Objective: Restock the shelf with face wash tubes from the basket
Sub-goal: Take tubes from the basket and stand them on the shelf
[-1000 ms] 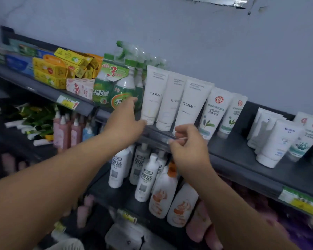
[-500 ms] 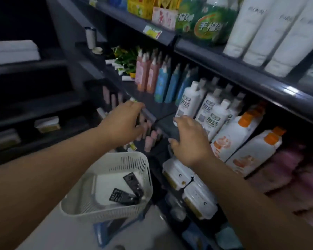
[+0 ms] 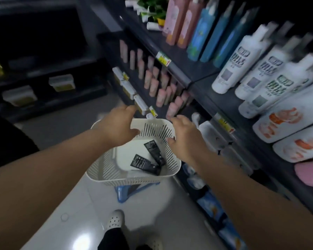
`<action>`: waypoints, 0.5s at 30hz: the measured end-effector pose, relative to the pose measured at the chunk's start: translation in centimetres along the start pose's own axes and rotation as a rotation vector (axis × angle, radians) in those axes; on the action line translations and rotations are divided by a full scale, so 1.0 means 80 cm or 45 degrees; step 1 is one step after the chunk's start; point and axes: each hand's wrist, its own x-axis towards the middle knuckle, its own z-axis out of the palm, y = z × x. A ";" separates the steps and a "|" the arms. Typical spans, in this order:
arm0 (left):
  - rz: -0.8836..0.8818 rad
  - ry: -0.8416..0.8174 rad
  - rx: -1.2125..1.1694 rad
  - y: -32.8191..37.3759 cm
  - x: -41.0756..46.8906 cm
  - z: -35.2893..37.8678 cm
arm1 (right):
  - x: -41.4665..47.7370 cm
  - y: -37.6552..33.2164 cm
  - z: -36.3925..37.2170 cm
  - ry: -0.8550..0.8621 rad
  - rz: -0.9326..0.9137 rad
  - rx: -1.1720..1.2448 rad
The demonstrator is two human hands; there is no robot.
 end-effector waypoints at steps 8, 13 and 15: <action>0.067 -0.274 0.086 -0.046 0.065 0.117 | 0.056 0.008 0.108 -0.204 0.082 0.027; 0.064 -0.602 0.120 -0.081 0.091 0.210 | 0.091 0.037 0.196 -0.420 0.209 0.067; 0.092 -0.732 0.142 -0.095 0.095 0.247 | 0.102 0.050 0.231 -0.541 0.242 0.055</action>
